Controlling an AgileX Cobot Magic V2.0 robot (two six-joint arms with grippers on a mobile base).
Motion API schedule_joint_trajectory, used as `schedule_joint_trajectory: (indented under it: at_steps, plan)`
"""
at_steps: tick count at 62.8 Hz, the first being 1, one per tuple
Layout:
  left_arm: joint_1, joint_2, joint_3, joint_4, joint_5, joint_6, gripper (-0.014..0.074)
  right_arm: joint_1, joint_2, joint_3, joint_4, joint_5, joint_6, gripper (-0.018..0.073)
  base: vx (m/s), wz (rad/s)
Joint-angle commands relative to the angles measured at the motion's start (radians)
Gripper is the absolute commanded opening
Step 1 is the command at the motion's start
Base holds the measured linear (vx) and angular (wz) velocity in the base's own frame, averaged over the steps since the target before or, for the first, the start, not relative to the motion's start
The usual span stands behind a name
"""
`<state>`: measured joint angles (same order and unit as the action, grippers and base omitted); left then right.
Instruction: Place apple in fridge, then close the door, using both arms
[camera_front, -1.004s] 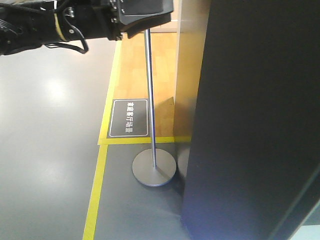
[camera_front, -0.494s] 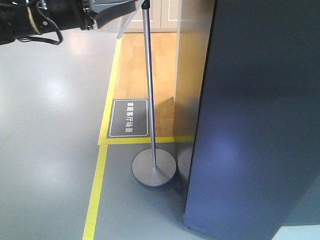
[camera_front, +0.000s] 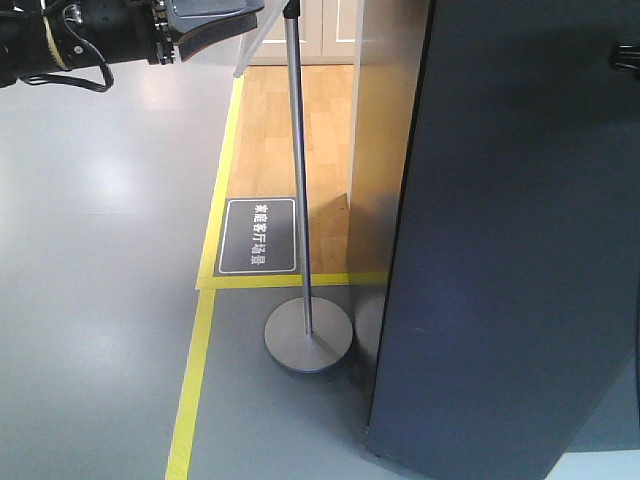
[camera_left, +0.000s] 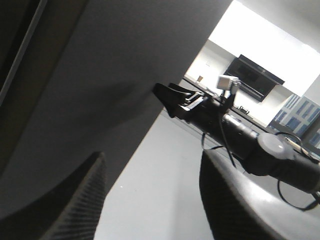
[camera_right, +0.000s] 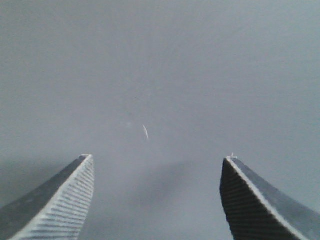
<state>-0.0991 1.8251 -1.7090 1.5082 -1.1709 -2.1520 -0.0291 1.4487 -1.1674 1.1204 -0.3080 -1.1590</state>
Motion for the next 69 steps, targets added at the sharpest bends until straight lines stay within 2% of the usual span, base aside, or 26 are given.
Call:
schedule_joint_trajectory:
  at_steps: [1,17,29,38,54,69]
  plan:
    - [0.002,-0.053,-0.030,-0.071,0.000,0.000,0.0409,-0.006,0.012,-0.063,-0.005,-0.030,-0.006,0.0506,0.00,0.00]
    - [0.010,-0.053,-0.030,-0.071,0.013,0.000,0.0409,-0.009,0.089,-0.109,0.003,-0.030,-0.005,0.0506,0.00,0.00]
    - [0.010,-0.053,-0.030,-0.071,0.066,0.000,0.0409,-0.009,0.157,-0.188,0.002,0.015,-0.005,0.0506,0.00,0.00]
    - [0.010,-0.053,-0.030,-0.057,0.128,0.000,0.0409,-0.021,0.222,-0.273,0.006,0.110,-0.006,0.0506,0.00,0.00]
    - [0.010,-0.053,-0.030,0.019,0.253,0.000,0.0409,-0.071,0.321,-0.428,0.014,0.308,-0.004,0.0506,0.00,-0.02]
    - [0.010,-0.053,-0.030,0.015,0.323,0.000,0.0408,-0.122,0.340,-0.482,0.012,0.423,0.001,0.0506,0.00,0.00]
